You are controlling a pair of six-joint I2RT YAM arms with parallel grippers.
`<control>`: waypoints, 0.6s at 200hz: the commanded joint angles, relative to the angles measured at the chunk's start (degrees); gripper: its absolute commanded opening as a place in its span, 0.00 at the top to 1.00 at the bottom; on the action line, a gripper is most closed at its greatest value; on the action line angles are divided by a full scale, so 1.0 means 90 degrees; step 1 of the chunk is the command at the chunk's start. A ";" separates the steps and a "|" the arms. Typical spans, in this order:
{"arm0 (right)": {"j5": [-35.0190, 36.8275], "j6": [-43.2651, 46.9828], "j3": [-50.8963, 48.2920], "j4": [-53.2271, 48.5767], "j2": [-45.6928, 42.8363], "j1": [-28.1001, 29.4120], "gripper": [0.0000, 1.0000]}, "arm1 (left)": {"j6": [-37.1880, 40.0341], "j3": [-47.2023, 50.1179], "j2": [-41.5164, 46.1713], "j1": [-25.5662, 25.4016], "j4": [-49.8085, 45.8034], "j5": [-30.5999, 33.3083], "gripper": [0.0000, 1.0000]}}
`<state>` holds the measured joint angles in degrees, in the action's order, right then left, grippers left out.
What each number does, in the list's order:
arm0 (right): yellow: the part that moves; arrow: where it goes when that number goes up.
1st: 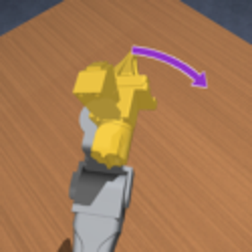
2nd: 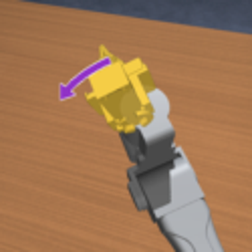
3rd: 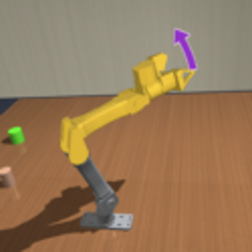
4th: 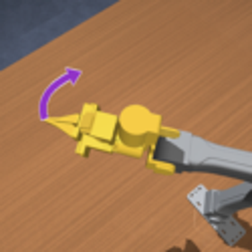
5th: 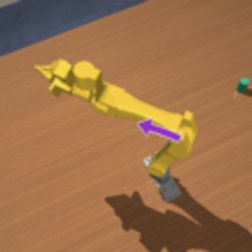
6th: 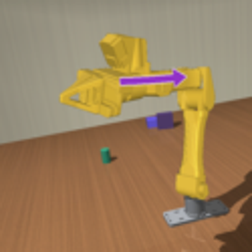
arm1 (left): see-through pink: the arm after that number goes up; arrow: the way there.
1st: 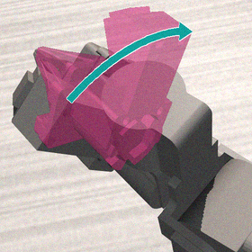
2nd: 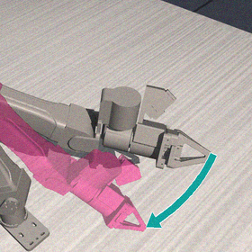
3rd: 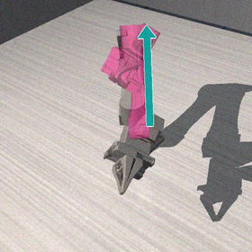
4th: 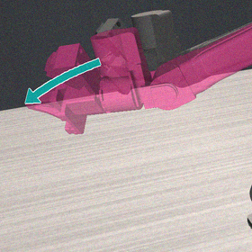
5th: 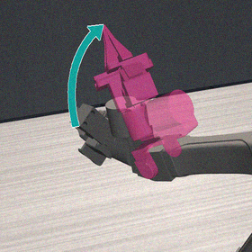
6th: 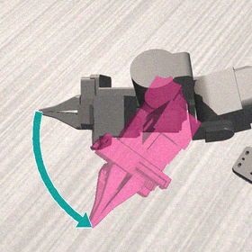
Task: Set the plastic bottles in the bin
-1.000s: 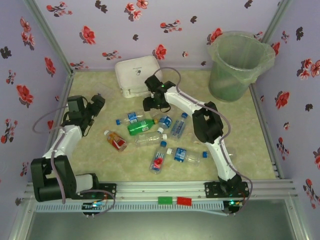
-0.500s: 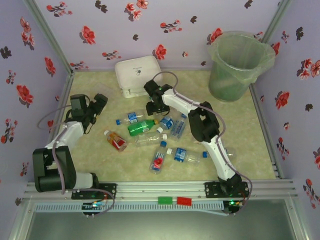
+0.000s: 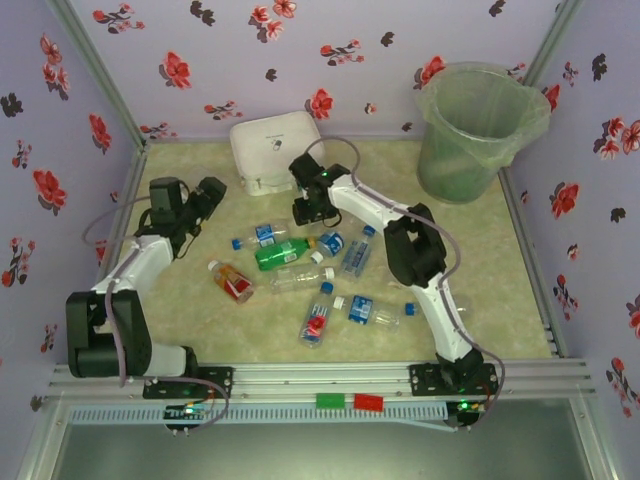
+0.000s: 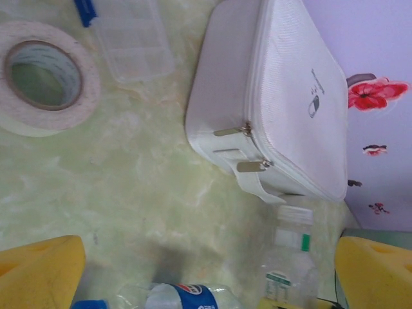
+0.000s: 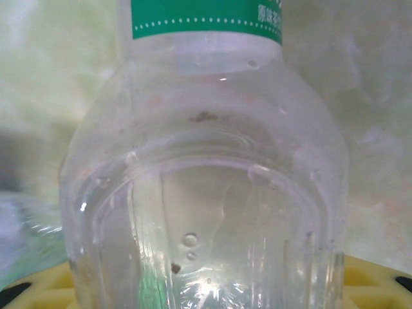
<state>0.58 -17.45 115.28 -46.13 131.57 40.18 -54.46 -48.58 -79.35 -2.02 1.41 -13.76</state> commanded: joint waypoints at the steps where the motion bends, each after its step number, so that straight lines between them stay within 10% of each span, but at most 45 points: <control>1: -0.0335 0.0084 -0.0175 0.0434 -0.1000 -0.0038 0.51 | 0.0200 -0.0323 -0.0203 -0.0186 0.0418 -0.0043 0.00; 120: -0.0109 -0.0082 -0.0722 0.0819 -0.3814 -0.2578 0.54 | 0.2530 -0.2314 -0.1060 -0.1956 -0.0908 0.0541 0.00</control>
<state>-5.08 -18.59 105.01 -37.93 98.96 21.47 -40.69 -65.80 -88.20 -17.89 -0.32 -12.71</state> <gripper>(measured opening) 0.565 0.997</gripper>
